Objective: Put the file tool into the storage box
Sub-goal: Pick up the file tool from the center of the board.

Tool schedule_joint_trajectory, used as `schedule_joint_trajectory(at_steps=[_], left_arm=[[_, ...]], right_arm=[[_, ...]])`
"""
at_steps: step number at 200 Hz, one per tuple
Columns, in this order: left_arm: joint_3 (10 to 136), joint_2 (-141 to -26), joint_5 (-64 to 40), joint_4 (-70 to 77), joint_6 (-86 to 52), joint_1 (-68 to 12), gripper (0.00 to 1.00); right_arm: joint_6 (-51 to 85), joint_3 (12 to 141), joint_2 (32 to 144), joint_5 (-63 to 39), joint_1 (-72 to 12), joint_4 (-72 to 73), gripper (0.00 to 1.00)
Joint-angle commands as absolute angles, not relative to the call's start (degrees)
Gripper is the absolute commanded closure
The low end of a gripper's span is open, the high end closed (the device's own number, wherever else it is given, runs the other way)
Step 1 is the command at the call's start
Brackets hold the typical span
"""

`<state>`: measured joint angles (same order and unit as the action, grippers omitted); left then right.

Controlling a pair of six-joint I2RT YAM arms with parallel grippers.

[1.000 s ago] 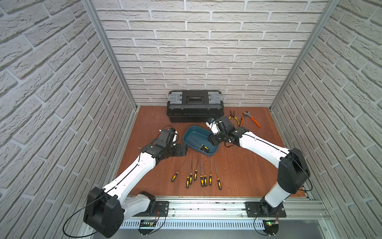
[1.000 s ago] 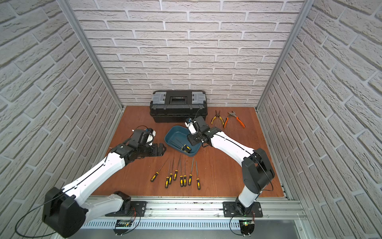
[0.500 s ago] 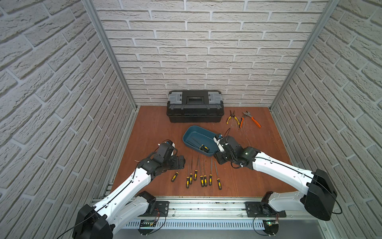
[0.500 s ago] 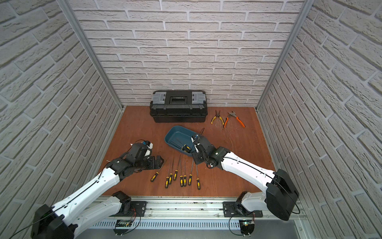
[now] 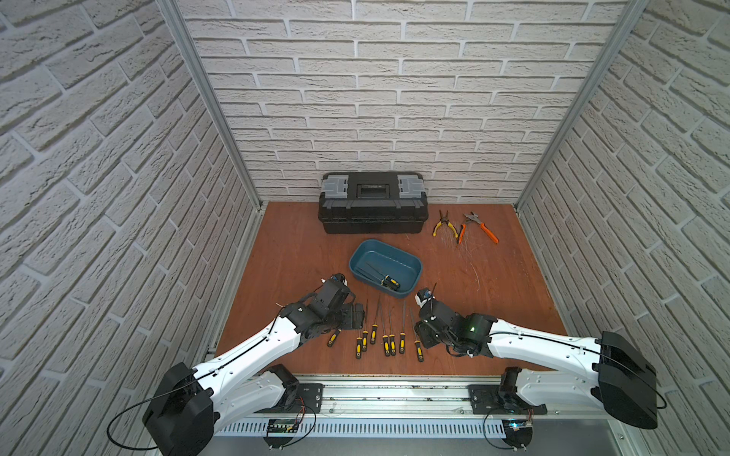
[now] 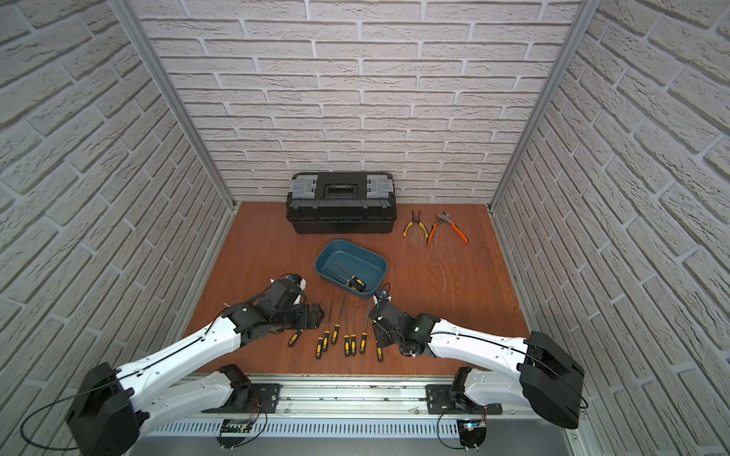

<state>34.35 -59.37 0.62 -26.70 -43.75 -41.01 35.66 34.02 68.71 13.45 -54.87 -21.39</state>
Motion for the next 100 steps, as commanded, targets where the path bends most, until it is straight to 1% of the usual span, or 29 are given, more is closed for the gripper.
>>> schedule_joint_trajectory(at_steps=[1,52,100], left_arm=[[33.3,-59.8,2.7,-23.8,-45.3,-42.1,0.02],[34.4,-60.2,4.1,-24.0,-45.5,-42.2,0.02],[36.0,-60.1,5.0,-25.0,-44.9,-42.2,0.02]], right_arm=[[40.4,32.0,67.2,16.3,-57.2,-17.5,0.53],[41.6,30.6,69.5,16.3,-59.9,-14.7,0.55],[45.3,31.0,71.5,20.5,-62.9,-18.2,0.55]])
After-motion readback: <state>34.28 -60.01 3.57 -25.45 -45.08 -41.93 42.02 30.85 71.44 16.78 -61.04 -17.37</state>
